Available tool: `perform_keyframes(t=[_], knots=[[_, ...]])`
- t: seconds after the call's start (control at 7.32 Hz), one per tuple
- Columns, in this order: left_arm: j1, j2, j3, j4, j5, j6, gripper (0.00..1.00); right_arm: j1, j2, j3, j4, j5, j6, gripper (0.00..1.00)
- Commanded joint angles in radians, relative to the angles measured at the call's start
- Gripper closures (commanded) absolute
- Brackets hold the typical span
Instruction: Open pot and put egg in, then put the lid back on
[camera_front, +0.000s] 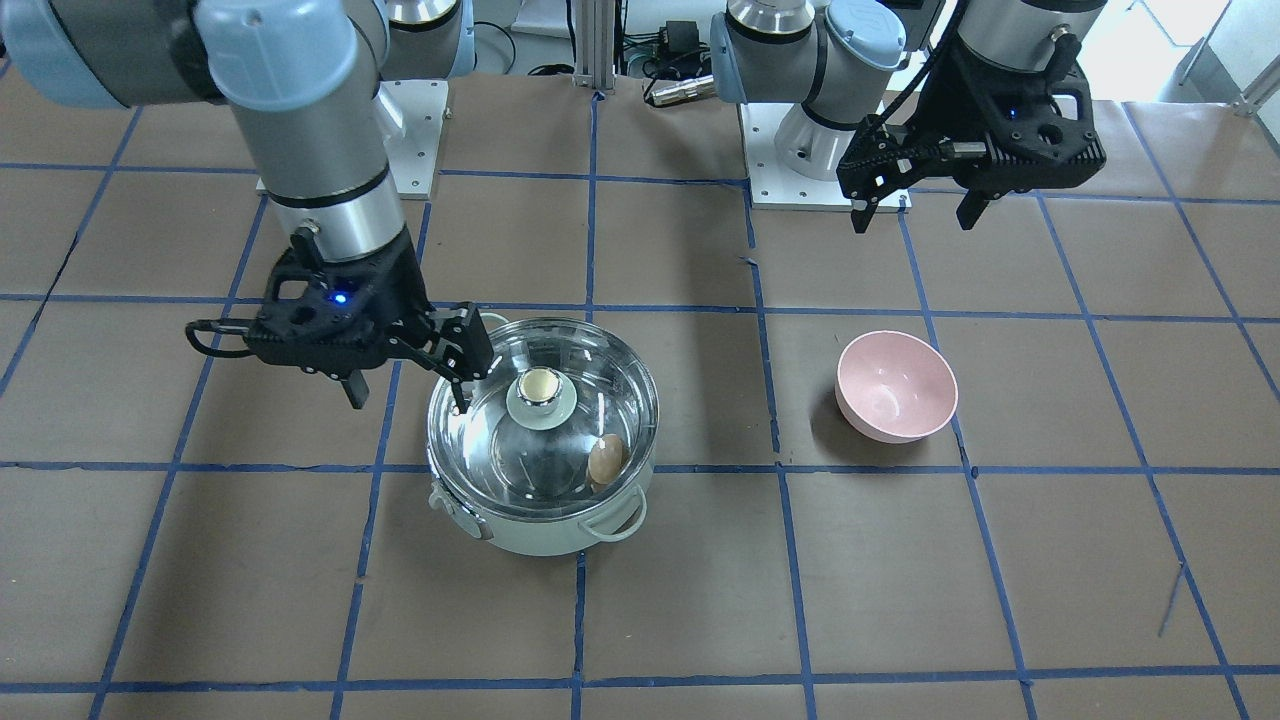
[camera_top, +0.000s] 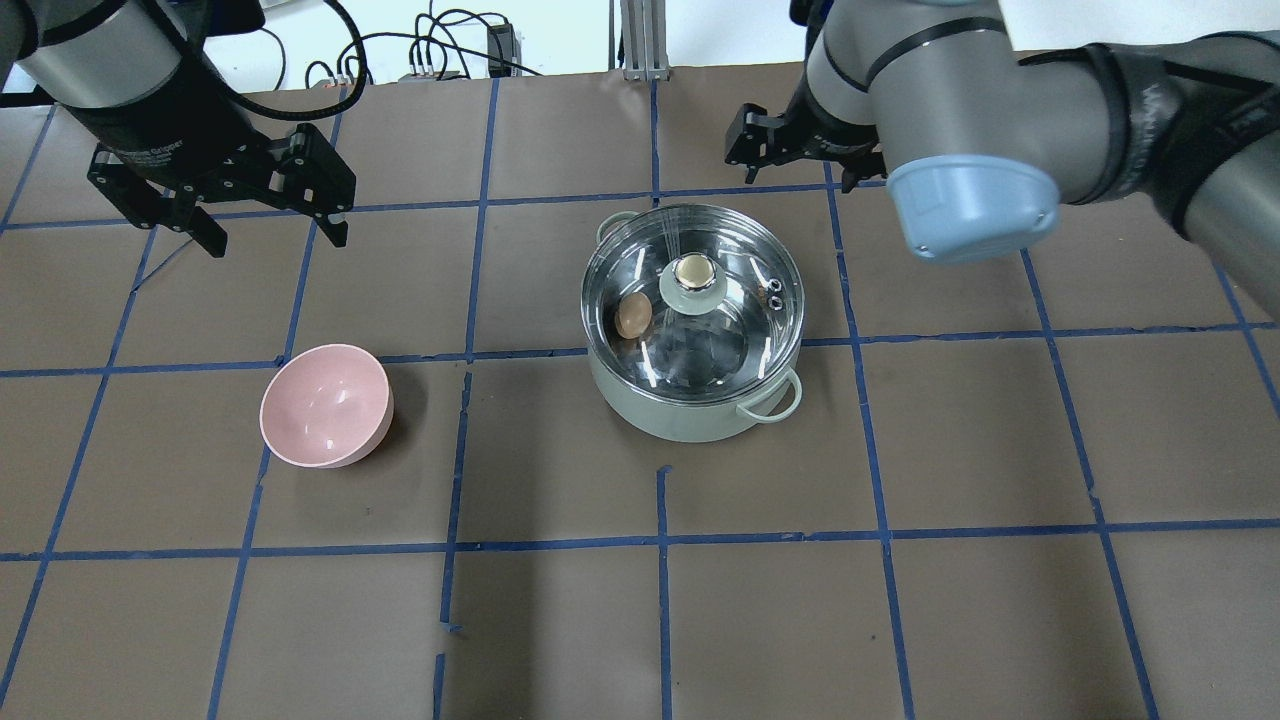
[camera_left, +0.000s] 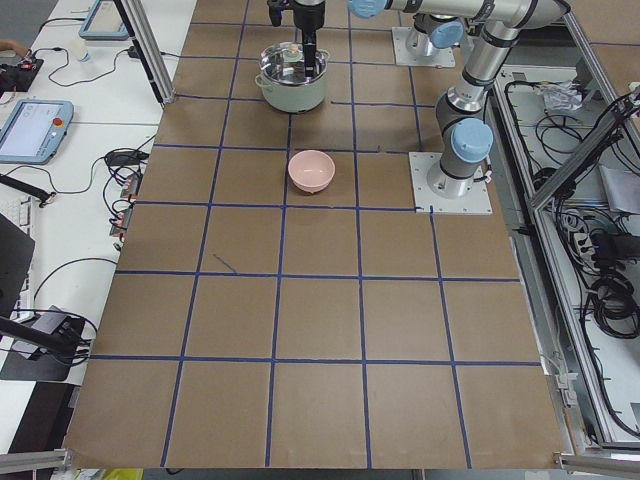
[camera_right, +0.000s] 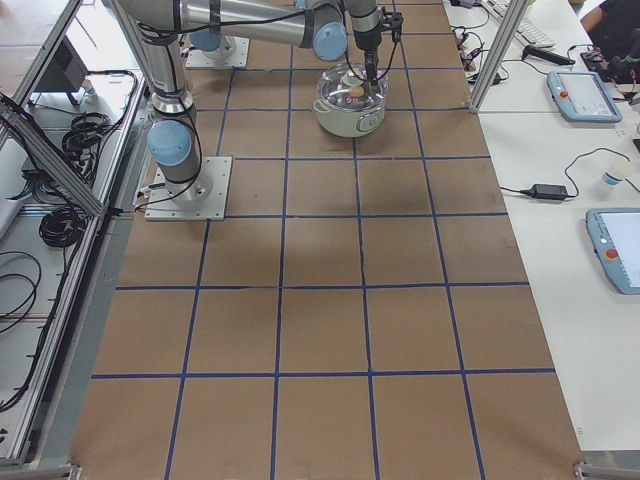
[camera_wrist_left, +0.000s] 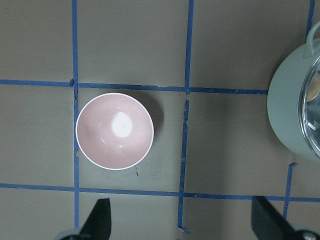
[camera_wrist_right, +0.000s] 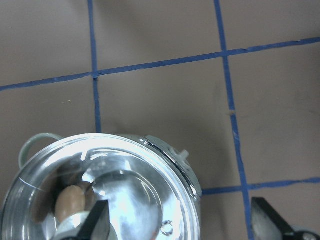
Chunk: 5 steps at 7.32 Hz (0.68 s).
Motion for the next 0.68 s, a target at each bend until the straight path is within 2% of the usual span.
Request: perform_keyframes(t=[0.0, 0.55], knots=[[0.000, 0.000, -0.002, 0.001, 0.000, 0.000, 0.00, -0.075, -0.099, 0.002, 0.173, -0.004, -0.011, 0.00], [-0.002, -0.001, -0.008, 0.001, 0.000, -0.009, 0.00, -0.080, -0.131, -0.024, 0.284, -0.047, -0.039, 0.00]])
